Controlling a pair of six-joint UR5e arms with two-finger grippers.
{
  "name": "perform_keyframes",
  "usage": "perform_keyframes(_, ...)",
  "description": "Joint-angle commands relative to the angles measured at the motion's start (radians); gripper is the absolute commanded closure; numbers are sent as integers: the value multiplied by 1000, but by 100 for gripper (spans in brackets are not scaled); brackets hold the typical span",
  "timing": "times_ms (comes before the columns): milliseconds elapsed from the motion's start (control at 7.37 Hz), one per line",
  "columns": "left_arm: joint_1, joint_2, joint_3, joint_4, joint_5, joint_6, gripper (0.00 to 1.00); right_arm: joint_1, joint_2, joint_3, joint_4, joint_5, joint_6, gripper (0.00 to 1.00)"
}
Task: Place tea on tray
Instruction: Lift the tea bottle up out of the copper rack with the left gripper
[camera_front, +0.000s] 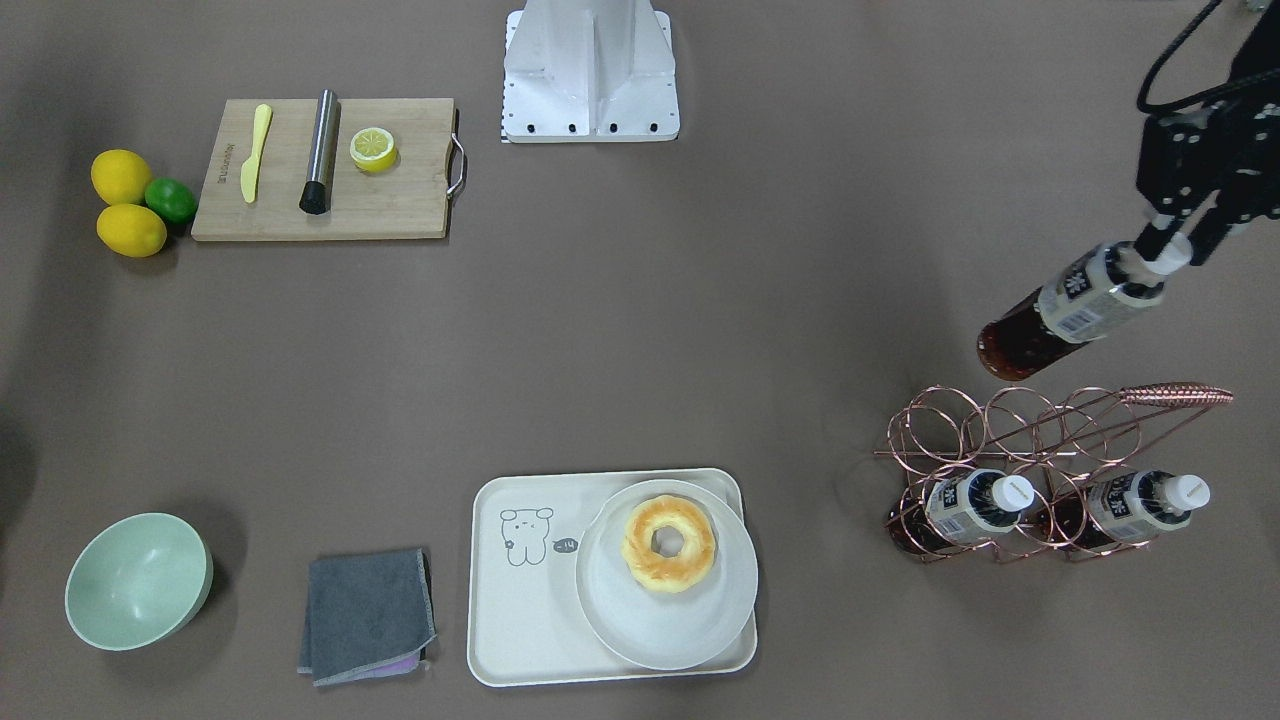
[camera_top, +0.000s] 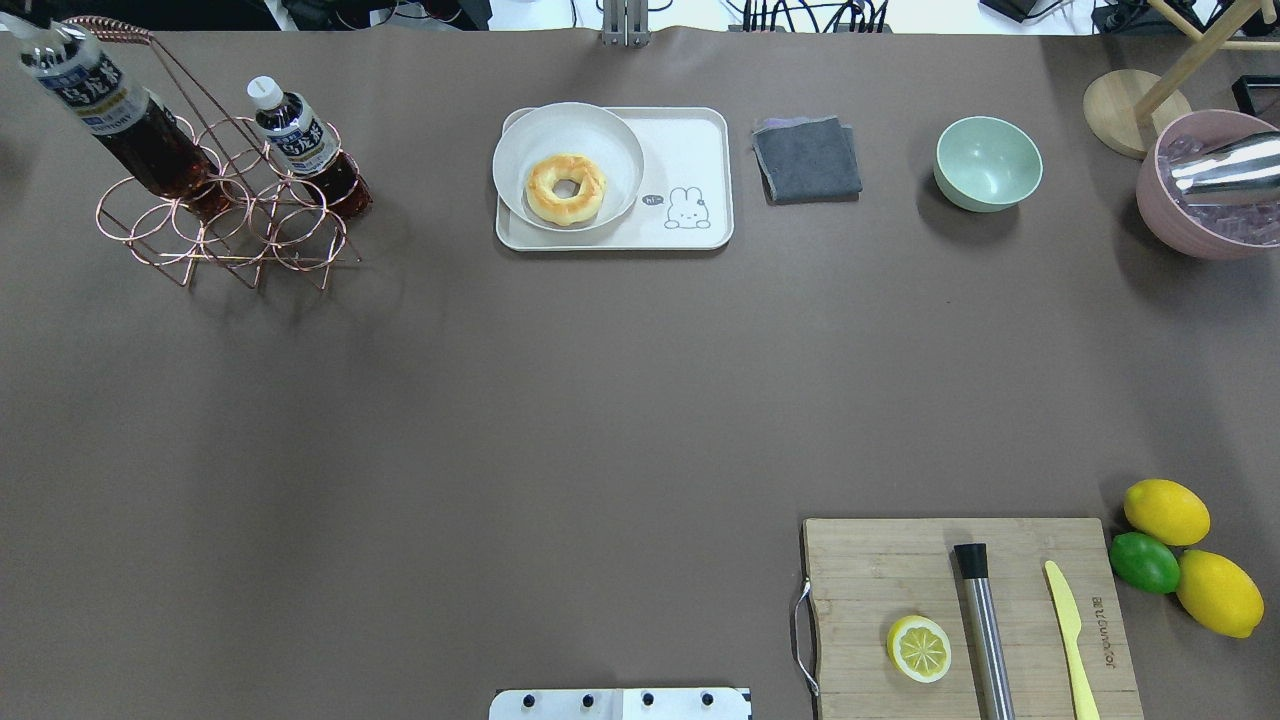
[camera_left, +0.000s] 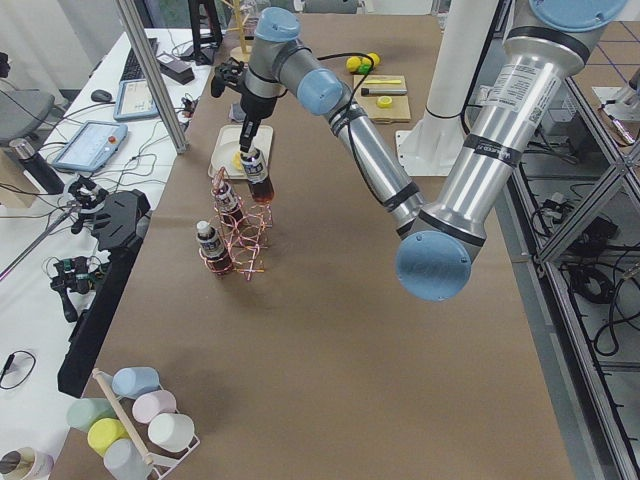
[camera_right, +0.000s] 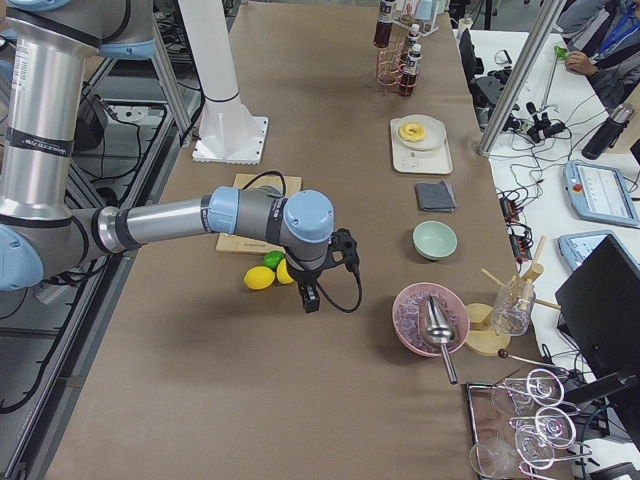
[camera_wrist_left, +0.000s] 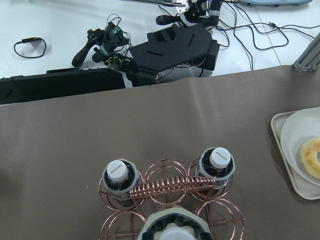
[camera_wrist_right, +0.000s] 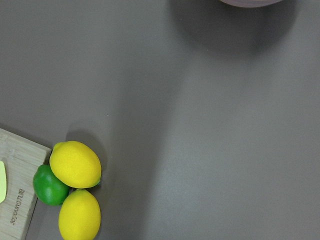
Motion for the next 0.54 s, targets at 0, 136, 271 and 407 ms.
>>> perform_keyframes(0, 255, -103, -21, 48, 171, -184, 100, 0, 0, 3, 0, 20, 0, 0)
perform_keyframes(136, 363, -172, -14, 84, 237, -274, 100, 0, 2, 4, 0, 21, 2, 0)
perform_keyframes(271, 519, -228, -8, 84, 362, -382, 100, 0, 9, 4, 0, 20, 2, 0)
perform_keyframes(407, 638, -277, 15, 84, 464, -438, 100, 0, 13, 6, 1, 18, 0, 0)
